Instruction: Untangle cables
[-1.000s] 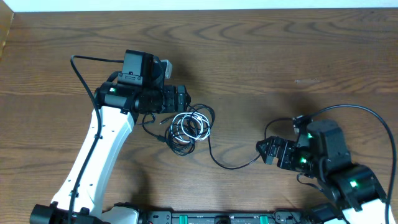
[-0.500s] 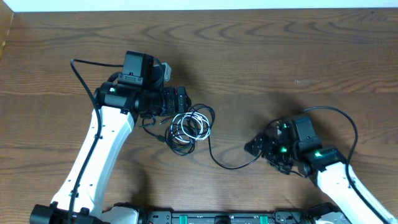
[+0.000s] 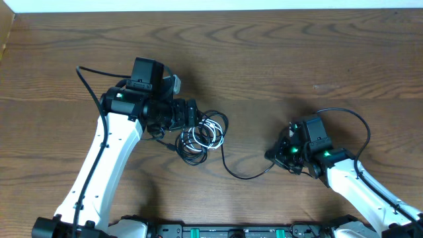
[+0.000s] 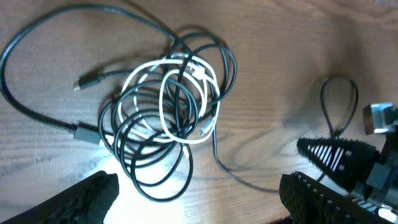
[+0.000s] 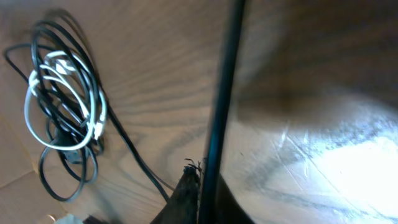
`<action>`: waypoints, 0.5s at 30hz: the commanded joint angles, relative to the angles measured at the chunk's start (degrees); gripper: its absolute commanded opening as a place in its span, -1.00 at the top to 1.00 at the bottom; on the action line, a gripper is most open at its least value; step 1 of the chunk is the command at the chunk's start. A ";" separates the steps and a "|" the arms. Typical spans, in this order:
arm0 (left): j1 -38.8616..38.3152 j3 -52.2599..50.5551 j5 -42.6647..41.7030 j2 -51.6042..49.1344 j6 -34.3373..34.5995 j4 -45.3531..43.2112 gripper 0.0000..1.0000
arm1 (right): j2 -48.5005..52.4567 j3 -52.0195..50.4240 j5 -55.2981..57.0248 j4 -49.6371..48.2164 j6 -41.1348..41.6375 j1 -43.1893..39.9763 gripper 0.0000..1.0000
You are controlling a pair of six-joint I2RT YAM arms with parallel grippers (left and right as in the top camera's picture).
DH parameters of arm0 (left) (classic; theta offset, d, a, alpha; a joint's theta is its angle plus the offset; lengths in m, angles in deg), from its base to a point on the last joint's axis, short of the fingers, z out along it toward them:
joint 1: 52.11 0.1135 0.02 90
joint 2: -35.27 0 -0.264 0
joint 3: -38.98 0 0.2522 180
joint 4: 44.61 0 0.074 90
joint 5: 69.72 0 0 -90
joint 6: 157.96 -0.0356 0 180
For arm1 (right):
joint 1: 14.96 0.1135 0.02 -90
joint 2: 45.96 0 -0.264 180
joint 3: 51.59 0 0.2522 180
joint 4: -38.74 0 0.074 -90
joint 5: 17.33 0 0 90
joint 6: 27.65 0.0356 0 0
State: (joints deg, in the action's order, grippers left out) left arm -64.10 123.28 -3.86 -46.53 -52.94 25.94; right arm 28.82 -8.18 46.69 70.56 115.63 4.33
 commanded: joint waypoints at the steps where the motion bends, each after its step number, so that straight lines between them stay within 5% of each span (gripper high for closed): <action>1: 0.09 0.94 -1.95 0.57 0.04 1.51 -0.75 | -1.27 0.72 -0.55 -1.86 -0.22 -0.09 0.97; 15: -5.25 0.94 -1.95 0.57 -0.33 6.67 -0.54 | -10.80 31.02 -5.14 -1.53 -0.68 -0.13 0.97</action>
State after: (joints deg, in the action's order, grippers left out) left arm -69.15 123.30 -5.55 -46.53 -52.96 32.74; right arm 18.99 16.08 44.16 68.90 114.69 4.33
